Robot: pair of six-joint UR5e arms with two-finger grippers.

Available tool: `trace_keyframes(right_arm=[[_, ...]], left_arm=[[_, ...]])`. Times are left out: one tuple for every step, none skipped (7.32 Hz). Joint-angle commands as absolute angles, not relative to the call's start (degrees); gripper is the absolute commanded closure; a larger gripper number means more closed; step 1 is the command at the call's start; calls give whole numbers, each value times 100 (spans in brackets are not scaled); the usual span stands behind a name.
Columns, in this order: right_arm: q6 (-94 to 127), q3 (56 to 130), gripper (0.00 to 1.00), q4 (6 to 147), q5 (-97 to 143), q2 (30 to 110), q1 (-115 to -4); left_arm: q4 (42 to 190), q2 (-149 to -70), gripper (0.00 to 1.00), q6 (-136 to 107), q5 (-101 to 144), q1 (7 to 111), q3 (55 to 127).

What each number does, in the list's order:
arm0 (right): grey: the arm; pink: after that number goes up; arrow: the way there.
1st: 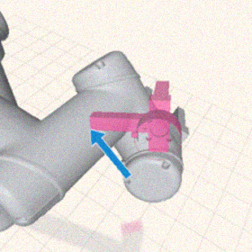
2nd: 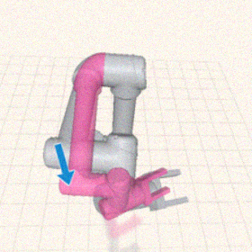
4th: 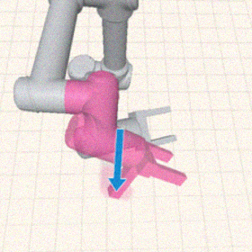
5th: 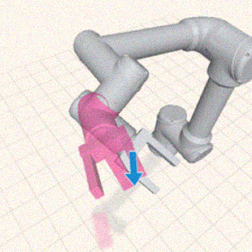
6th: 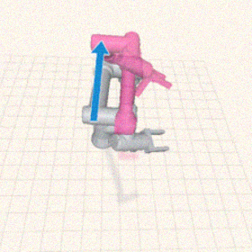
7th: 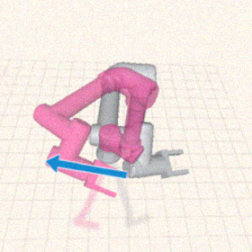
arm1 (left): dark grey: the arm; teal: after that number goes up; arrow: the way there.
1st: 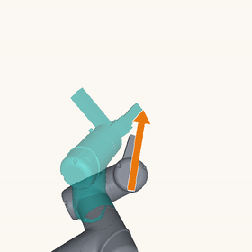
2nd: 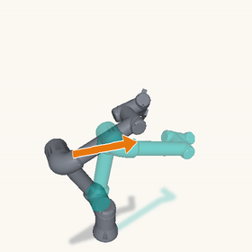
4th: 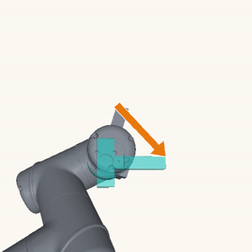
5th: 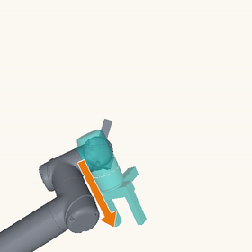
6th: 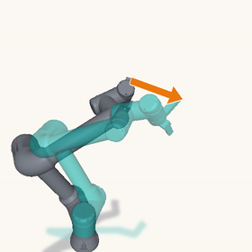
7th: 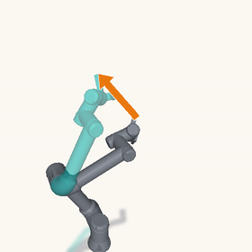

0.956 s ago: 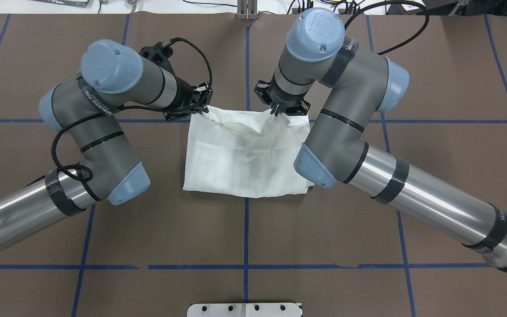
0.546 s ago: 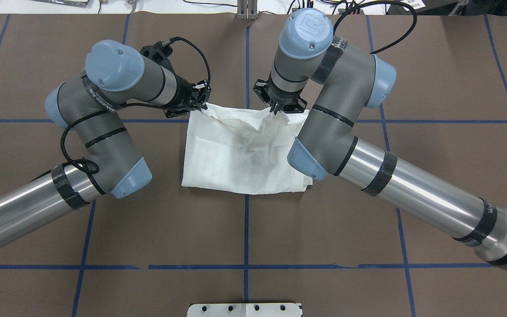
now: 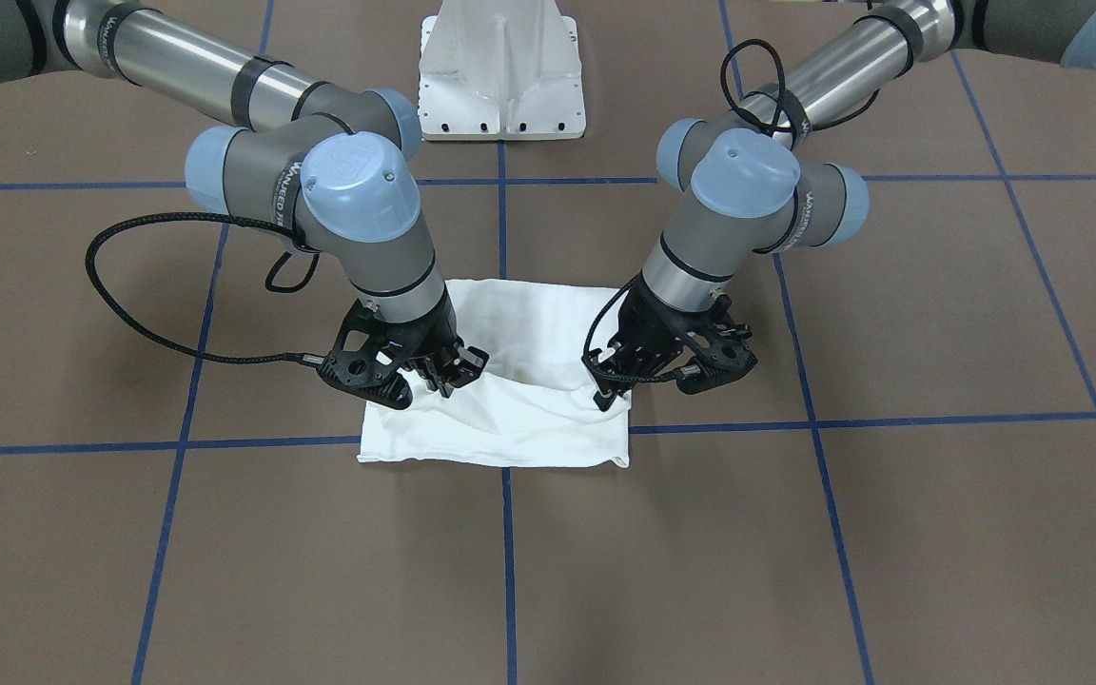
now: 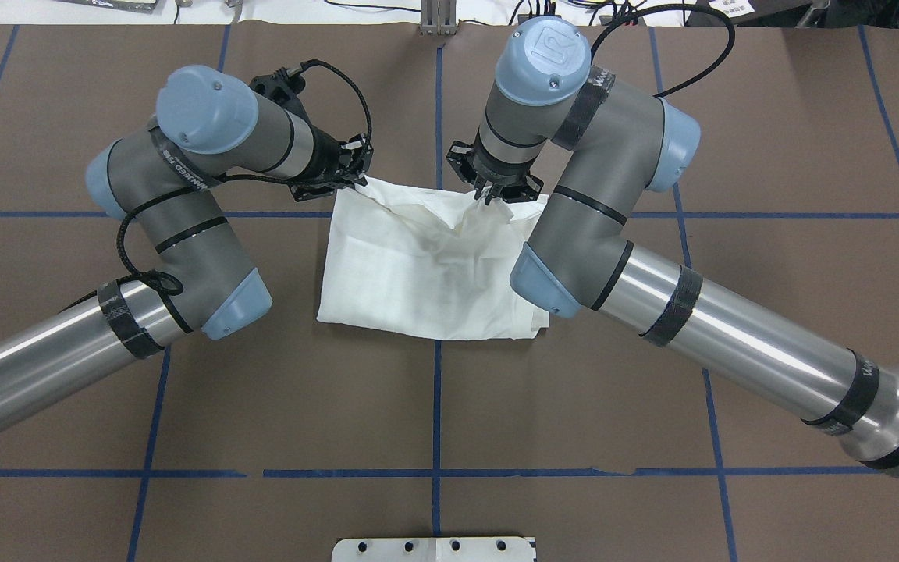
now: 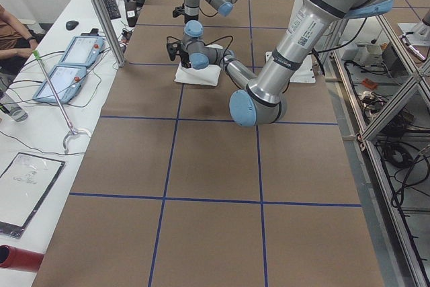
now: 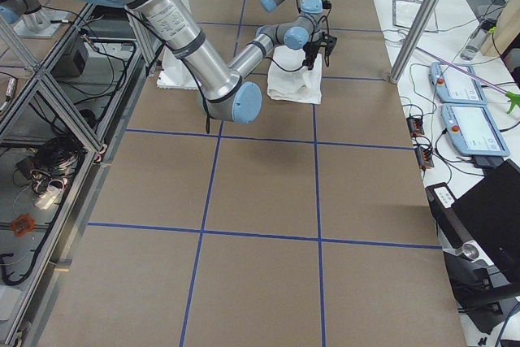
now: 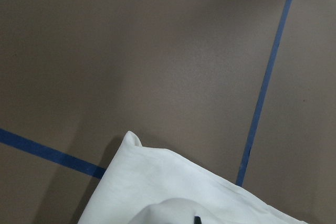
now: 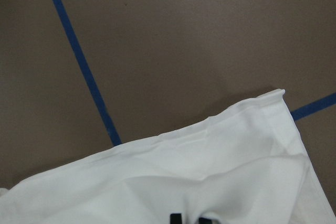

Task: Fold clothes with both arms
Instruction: 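Carry the near edge with both grippers over to the far edge, then open both grippers and raise the left gripper away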

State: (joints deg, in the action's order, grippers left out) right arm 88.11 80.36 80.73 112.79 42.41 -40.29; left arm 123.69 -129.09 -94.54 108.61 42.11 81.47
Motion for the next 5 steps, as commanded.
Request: trace_keyframes(right_arm=[[8276, 7989, 0, 7954, 11886, 4367, -4496], [8105, 7998, 0, 7937, 12109, 4429, -4622], [8104, 7998, 0, 7937, 12085, 4404, -4571], [8069, 8042, 0, 7937, 12059, 4403, -4509], [7860, 8112, 0, 7945, 11780, 4351, -4291]], left_arm=[[12331, -12902, 0, -9405, 11203, 4769, 7947], [12331, -12894, 0, -9300, 11267, 4833, 7893], [12322, -12859, 0, -9194, 11285, 4843, 7893], [12322, -12824, 0, -9159, 11511, 4851, 7910], [12314, -12658, 0, -8793, 11722, 4947, 8015]])
